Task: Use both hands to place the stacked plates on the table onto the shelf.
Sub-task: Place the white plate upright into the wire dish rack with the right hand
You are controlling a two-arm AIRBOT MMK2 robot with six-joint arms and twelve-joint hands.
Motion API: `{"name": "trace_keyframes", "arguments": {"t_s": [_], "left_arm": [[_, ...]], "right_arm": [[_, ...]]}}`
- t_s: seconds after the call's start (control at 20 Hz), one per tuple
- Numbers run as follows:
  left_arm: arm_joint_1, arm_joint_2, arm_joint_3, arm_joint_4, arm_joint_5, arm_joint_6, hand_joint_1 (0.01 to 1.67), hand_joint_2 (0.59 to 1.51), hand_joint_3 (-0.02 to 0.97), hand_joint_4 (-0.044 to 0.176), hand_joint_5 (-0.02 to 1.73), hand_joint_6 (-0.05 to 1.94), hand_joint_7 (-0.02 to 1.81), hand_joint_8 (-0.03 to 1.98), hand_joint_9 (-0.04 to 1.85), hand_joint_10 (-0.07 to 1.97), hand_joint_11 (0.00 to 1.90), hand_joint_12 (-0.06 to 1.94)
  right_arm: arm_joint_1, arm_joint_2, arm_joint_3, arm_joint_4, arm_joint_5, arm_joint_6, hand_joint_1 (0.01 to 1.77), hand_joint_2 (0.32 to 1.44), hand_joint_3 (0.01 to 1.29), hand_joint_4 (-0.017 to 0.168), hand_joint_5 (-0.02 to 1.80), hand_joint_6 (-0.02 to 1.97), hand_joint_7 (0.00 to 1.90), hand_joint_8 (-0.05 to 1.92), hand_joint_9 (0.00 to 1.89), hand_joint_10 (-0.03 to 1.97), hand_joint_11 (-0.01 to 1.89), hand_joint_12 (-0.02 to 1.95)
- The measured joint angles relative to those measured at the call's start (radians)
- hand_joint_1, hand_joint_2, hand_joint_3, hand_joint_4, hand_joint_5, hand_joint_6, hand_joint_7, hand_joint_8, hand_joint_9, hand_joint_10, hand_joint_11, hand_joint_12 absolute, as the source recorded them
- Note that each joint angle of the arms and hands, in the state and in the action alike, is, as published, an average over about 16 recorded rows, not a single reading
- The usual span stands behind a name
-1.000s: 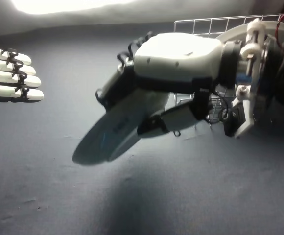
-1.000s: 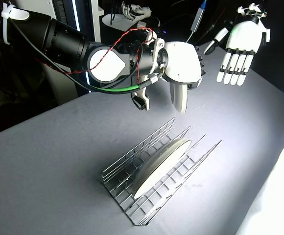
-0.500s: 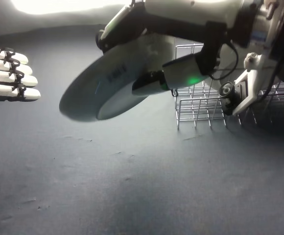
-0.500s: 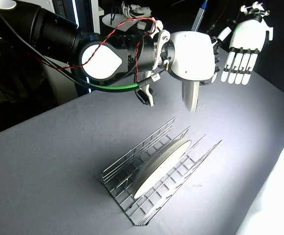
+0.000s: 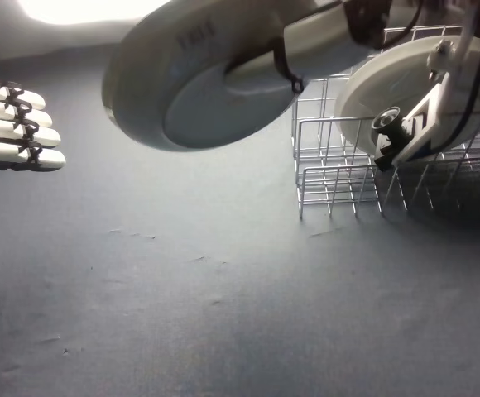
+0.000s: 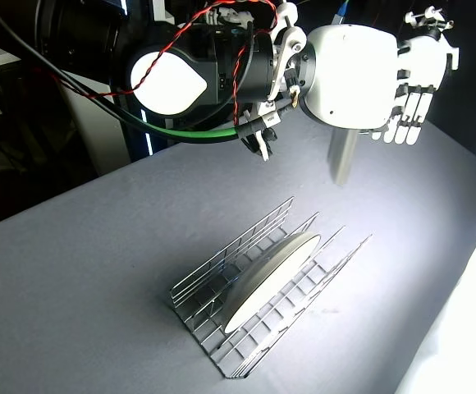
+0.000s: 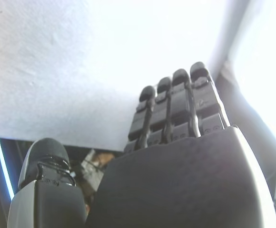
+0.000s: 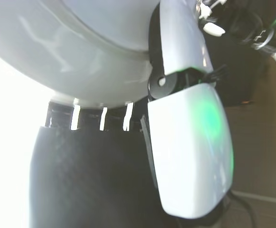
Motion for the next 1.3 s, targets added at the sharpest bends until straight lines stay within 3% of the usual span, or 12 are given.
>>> {"name": "trace_keyframes", "arguments": {"t_s": [0.35, 0.7, 1.3], "left_arm": [[-0.006, -0.011, 0.026, 0.005, -0.004, -0.014, 0.01, 1.083, 0.002, -0.001, 0.02, 0.01, 0.02, 0.0, 0.02, 0.01, 0.02, 0.01], [-0.009, -0.015, 0.03, 0.007, -0.009, -0.021, 0.01, 1.084, 0.003, -0.001, 0.02, 0.01, 0.02, 0.0, 0.02, 0.01, 0.02, 0.01], [-0.025, -0.013, -0.002, 0.021, -0.017, -0.026, 0.02, 1.085, 0.003, -0.001, 0.02, 0.01, 0.02, 0.0, 0.02, 0.01, 0.02, 0.01]], "right_arm": [[0.036, 0.044, -0.019, 0.137, -0.114, 0.01, 1.45, 0.99, 0.01, -0.007, 0.88, 1.06, 1.04, 0.74, 1.02, 1.08, 0.82, 1.54], [0.042, 0.099, -0.038, 0.194, -0.189, 0.015, 1.45, 0.99, 0.01, -0.008, 0.89, 1.06, 1.04, 0.73, 1.02, 1.06, 0.83, 1.53], [-0.017, 0.184, -0.048, 0.199, -0.19, 0.013, 1.46, 0.99, 0.01, -0.008, 0.87, 1.12, 1.0, 0.71, 1.0, 1.06, 0.81, 1.57]]}}
